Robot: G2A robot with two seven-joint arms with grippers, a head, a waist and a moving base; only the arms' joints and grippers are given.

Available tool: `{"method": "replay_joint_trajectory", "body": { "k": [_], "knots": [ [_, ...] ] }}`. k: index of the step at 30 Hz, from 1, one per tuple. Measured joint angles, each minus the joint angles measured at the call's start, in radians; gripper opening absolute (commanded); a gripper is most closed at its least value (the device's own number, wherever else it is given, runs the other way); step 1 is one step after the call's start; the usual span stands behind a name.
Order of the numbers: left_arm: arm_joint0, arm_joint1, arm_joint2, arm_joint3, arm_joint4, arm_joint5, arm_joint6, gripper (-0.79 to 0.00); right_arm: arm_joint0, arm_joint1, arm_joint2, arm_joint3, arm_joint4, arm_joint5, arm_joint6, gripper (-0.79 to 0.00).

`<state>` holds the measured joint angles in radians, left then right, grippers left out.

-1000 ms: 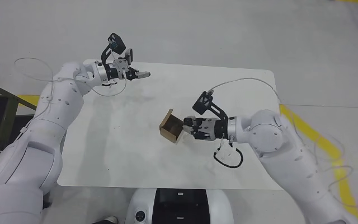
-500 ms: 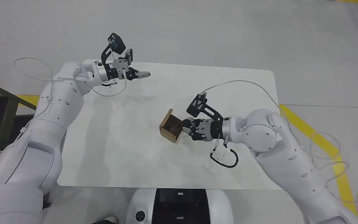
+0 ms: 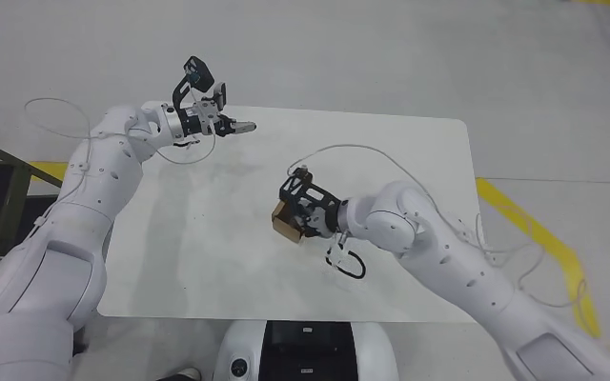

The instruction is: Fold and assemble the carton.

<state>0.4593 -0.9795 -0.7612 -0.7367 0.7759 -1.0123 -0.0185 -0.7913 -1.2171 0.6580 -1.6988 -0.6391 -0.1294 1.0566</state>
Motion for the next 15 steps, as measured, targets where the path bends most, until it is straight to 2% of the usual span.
{"method": "replay_joint_trajectory", "body": {
  "k": [7, 15],
  "knots": [
    [0.0, 0.0, 0.0, 0.0, 0.0, 0.0, 0.0, 0.0, 0.087, -0.052, -0.085, 0.096, 0.022, 0.048, 0.038, -0.785],
    [0.0, 0.0, 0.0, 0.0, 0.0, 0.0, 0.0, 0.0, 0.155, -0.108, -0.156, 0.204, 0.045, 0.057, 0.039, -0.785]
  ]
}}
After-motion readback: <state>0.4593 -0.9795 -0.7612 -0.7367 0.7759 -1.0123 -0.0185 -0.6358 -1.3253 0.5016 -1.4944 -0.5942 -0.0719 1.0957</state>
